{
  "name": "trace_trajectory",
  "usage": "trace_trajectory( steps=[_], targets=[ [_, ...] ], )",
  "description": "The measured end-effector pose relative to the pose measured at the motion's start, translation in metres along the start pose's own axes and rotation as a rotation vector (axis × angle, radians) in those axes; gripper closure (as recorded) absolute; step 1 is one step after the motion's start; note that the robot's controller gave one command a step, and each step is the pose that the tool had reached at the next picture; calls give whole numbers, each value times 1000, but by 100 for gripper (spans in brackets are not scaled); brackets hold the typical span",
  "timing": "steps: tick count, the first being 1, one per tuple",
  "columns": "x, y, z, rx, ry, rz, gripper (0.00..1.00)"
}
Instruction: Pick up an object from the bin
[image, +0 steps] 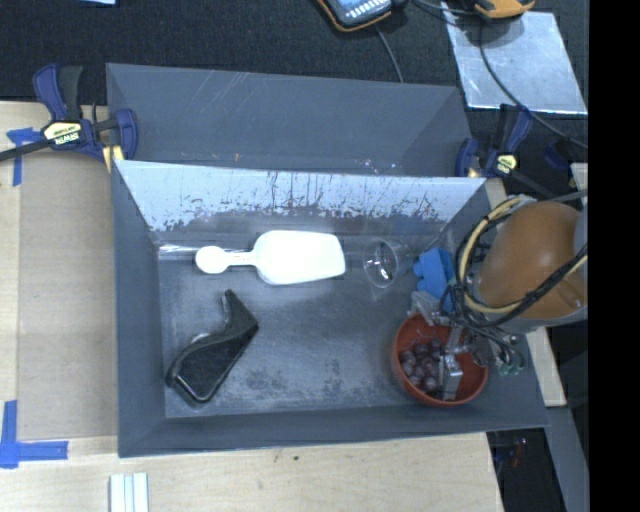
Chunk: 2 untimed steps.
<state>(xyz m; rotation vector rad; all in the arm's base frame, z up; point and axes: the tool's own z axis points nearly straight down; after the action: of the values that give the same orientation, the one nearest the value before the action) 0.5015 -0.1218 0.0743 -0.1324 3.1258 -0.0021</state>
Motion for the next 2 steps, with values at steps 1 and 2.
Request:
trace_trajectory(
  steps=[1,2],
  targets=[
    [0,12,-79,1,-6,33,0],
    [-4,-21,-26,0,0,-98,0]
  ],
)
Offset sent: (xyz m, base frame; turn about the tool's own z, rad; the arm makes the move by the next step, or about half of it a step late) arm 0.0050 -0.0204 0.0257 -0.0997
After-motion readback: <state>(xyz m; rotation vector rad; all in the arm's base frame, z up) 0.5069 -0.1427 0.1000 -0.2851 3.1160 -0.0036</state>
